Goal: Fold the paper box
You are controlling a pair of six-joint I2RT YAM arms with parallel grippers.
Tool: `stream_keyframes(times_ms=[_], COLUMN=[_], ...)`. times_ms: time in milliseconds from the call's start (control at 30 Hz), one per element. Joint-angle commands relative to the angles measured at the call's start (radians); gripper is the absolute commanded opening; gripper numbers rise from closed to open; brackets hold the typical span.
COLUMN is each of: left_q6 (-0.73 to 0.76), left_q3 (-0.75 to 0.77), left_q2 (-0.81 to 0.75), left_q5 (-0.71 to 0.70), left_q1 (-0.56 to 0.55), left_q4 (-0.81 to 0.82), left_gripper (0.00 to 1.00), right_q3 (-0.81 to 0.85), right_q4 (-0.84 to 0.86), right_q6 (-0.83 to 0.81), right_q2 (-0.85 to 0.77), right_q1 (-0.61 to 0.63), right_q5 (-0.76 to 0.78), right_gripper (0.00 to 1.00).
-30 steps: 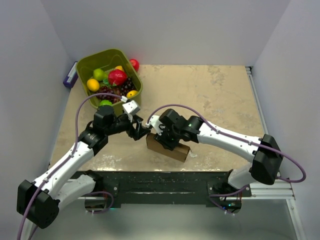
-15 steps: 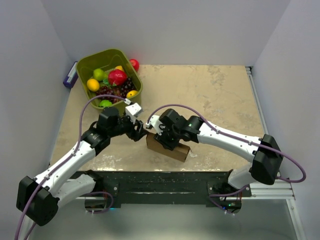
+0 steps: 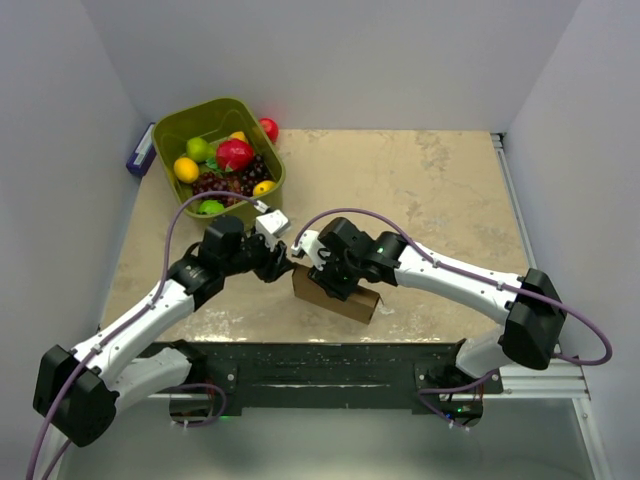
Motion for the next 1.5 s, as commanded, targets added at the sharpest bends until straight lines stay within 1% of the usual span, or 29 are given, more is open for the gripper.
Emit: stream_keyframes(times_ms=[0,67,167,267,300,400,467,600,767,967,1400,1467], left_q6=[0.019,0.019,0.017,0.016,0.009,0.003,-0.043,-0.128,-0.198,-0.273,-0.281,-0.279], left_q3=[0.007,0.007,0.008,0.013,0.016,0.022,0.028,0.036,0.027,0.024,0.045,0.047], left_q2=[0.002,0.004,0.016,0.024,0.027,0.032,0.035,0.041,0.018,0.009,-0.024,-0.031], left_q5=[-0.017,-0.005,0.003,0.003,0.0,-0.013,-0.022,-0.063,-0.119,-0.128,-0.183,-0.186], left_q1=[-0.012,-0.017,-0.023,-0.032,-0.037,-0.044,-0.054,-0.063,-0.071,-0.078,-0.094,-0.097], left_q4=[0.012,0.016,0.016,0.01,0.01,0.004,0.006,0.01,0.016,0.022,-0.007,-0.002], left_gripper=[0.41,0.41,0.35,0.23,0.17,0.1,0.08,0.07,0.02,0.04,0.11,0.15], right_q3=[-0.004,-0.002,-0.002,-0.004,-0.005,-0.008,-0.007,-0.007,-0.007,-0.007,-0.005,-0.005], right_q4=[0.025,0.025,0.025,0.025,0.026,0.033,0.033,0.033,0.031,0.03,0.028,0.028], right_q6=[-0.009,-0.009,-0.007,-0.007,-0.006,-0.004,-0.002,-0.002,-0.002,-0.002,-0.002,-0.002], right_q2=[-0.036,-0.036,-0.033,-0.03,-0.028,-0.03,-0.027,-0.017,-0.002,0.006,0.01,0.012], right_q1=[-0.005,-0.003,-0.003,-0.002,-0.003,-0.002,-0.003,-0.003,-0.003,-0.005,-0.003,-0.002], right_q5=[-0.004,-0.001,0.003,0.018,0.028,0.066,0.075,0.075,0.075,0.075,0.075,0.075], right_gripper=[0.11,0.11,0.1,0.1,0.09,0.09,0.08,0.08,0.08,0.08,0.08,0.08])
